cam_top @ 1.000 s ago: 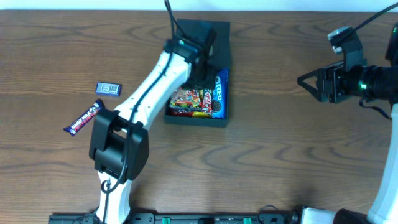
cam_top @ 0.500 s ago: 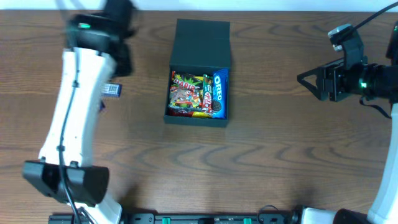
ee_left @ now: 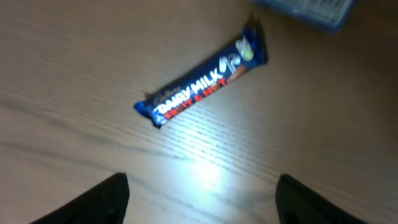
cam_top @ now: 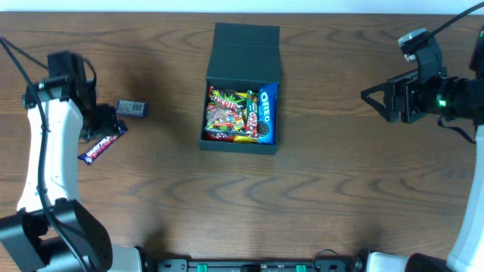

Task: Pack container
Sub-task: 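Grasp the purple Cadbury Dairy Milk bar with the left gripper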

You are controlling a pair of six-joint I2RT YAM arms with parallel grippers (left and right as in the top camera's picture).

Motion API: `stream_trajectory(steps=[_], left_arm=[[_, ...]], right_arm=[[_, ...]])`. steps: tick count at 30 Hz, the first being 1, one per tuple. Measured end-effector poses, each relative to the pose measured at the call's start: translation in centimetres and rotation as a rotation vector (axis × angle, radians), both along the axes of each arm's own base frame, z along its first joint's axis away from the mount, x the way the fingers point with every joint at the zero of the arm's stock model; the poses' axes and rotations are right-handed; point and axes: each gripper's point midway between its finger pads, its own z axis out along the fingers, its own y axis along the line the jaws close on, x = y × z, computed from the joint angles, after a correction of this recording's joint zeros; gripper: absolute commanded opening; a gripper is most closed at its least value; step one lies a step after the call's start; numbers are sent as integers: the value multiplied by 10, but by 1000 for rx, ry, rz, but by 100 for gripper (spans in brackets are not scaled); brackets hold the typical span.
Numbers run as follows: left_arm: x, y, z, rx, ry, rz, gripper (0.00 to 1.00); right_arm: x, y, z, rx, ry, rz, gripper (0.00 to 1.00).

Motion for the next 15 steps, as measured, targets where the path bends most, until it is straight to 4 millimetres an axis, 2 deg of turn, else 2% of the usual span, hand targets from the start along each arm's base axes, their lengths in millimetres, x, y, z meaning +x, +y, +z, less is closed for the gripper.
stream_trajectory(steps=[4,15], left_arm=[[-4,7,-25,-6,35,-166,88],[39,20,-38,100,-35,-496,94]], right_arm=[[0,0,0,0,0,0,69],[-2,-1,-2,-5,12,-3,72]])
